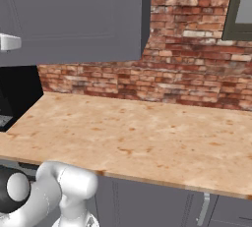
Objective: Open the cabinet. Pick the spray and place it next to the sink. Then close the cabinet.
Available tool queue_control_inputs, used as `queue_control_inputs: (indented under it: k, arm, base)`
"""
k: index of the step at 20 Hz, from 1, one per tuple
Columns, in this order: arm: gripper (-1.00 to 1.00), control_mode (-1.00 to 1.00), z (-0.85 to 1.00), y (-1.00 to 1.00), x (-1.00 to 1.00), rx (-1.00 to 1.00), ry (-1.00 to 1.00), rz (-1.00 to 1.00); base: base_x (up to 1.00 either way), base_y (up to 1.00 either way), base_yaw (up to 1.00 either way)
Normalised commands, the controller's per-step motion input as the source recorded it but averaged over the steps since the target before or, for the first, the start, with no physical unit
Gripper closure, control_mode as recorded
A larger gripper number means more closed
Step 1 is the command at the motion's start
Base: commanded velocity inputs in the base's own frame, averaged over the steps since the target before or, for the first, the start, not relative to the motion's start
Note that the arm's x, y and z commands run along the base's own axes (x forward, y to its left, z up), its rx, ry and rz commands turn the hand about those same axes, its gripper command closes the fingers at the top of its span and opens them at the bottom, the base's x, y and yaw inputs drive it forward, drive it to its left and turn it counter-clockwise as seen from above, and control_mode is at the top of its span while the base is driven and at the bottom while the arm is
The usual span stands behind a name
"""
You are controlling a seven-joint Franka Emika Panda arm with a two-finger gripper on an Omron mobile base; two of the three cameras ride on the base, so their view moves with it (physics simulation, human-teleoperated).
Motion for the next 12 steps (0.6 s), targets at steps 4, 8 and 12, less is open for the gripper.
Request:
queue_control_inputs:
  k: [4,8,12]
  arm:
    - [1.0,-1.0,0.0,-0.99,-0.26,0.03,0.0,0.03]
    - [1.0,-1.0,0.0,-1.0,-0.26,0.03,0.01,0.03]
    - [1.0,-1.0,0.0,-1.0,-0.31,0.02,0.01,0.03]
  base:
    - [0.0,0.0,0.0]
    - [0.0,0.0,0.0]
    - [0.0,0.0,0.0]
